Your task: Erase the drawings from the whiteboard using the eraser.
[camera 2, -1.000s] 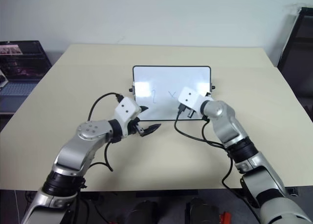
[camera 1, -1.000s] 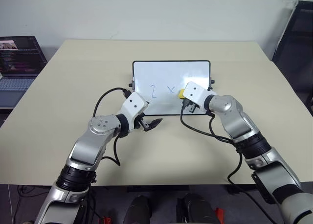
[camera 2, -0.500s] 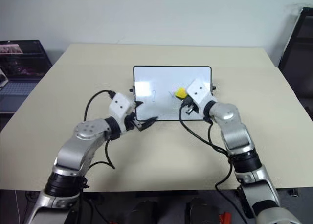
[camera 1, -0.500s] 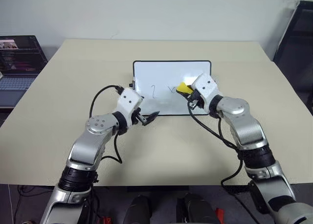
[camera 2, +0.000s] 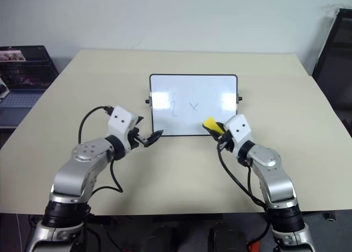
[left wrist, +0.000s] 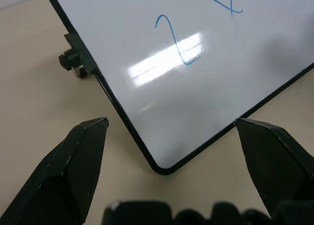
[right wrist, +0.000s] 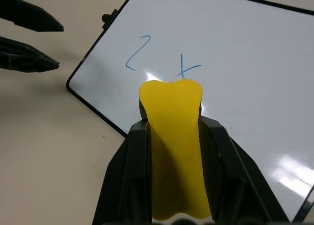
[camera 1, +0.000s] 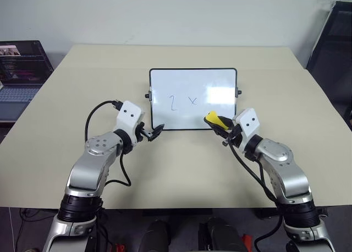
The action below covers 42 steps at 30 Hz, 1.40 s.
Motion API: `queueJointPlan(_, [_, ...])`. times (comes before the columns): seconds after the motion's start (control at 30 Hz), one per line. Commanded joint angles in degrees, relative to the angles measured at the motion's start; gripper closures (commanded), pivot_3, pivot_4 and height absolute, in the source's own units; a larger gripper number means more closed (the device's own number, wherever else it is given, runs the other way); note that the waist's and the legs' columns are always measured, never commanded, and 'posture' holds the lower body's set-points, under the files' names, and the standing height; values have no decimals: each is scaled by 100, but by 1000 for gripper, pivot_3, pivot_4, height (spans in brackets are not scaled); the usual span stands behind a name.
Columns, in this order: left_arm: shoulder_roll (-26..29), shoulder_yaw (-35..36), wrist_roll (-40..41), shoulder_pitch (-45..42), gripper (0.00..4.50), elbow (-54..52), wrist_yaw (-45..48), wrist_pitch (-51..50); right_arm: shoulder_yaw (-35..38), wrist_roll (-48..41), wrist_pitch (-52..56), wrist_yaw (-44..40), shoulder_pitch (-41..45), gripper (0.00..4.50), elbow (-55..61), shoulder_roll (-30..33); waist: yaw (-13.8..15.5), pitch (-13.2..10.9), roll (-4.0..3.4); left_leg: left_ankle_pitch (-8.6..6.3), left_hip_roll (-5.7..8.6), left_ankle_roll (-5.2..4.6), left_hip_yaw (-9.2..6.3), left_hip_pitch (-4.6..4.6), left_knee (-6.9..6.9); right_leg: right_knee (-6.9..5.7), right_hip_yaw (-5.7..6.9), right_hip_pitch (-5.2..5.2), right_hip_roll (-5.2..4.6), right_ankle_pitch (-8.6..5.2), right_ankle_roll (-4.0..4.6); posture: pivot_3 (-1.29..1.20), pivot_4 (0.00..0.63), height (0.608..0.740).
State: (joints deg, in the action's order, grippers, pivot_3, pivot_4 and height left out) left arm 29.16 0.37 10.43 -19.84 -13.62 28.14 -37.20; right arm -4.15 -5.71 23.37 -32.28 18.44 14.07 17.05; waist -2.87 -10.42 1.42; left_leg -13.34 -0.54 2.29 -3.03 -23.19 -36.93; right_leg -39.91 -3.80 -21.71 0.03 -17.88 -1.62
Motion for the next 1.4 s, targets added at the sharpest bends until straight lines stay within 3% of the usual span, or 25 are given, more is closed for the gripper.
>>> queueJointPlan(0.03, [69, 75, -4, -56, 0, -289, -25, -17, -118, 35, -288, 93, 451, 3524, -95, -85, -6, 0, 0, 0, 0, 0, 3, 2, 0, -1, 1, 0, 0, 0, 0, 0, 150, 740])
queueJointPlan(0.27, [85, -42, -61, -97, 0, -295, -1, -103, -756, 980, -489, 576, 2082, 3524, -1732, -168, -21, 0, 0, 0, 1, 0, 10, 8, 0, -4, 3, 0, 0, 0, 0, 0, 150, 740])
queueJointPlan(0.57, [135, -146, -69, -139, 0, -279, 91, -72, -1270, 1535, -844, 525, 3277, 3524, -3309, -361, -15, 0, 0, 0, 2, 0, 8, -3, 5, 4, 2, -6, -5, 0, 1, 0, 150, 740])
queueJointPlan(0.77, [95, -222, -68, -174, 0, -306, 78, -89, -1472, 1913, -843, 589, 3551, 3524, -4143, -406, -21, 0, 0, 0, 1, 0, 5, -2, 5, 1, 2, -7, -5, 0, 2, 0, 150, 740])
queueJointPlan(1.03, [81, -235, -27, -208, 0, -343, 103, -146, -1781, 2057, -456, -360, 3178, 3524, -3547, 106, -10, 0, 0, 0, 2, 0, 0, 7, -1, -1, 3, 5, -5, 0, 1, 0, 150, 740])
queueJointPlan(1.2, [23, -292, -14, -226, 0, -279, 154, -99, -1458, 2193, -703, 409, 3637, 3524, -3987, -25, -30, 0, 0, 0, 2, 0, 1, 28, 0, -5, 3, 24, -5, 1, 1, 0, 150, 740])
queueJointPlan(1.4, [-8, -318, -24, -193, 0, -217, 168, -17, -1608, 2137, -538, -70, 3454, 3524, -3899, 141, -29, 0, 0, 0, 2, 0, -1, 26, 3, -3, 2, 24, -5, 1, 1, 0, 150, 740])
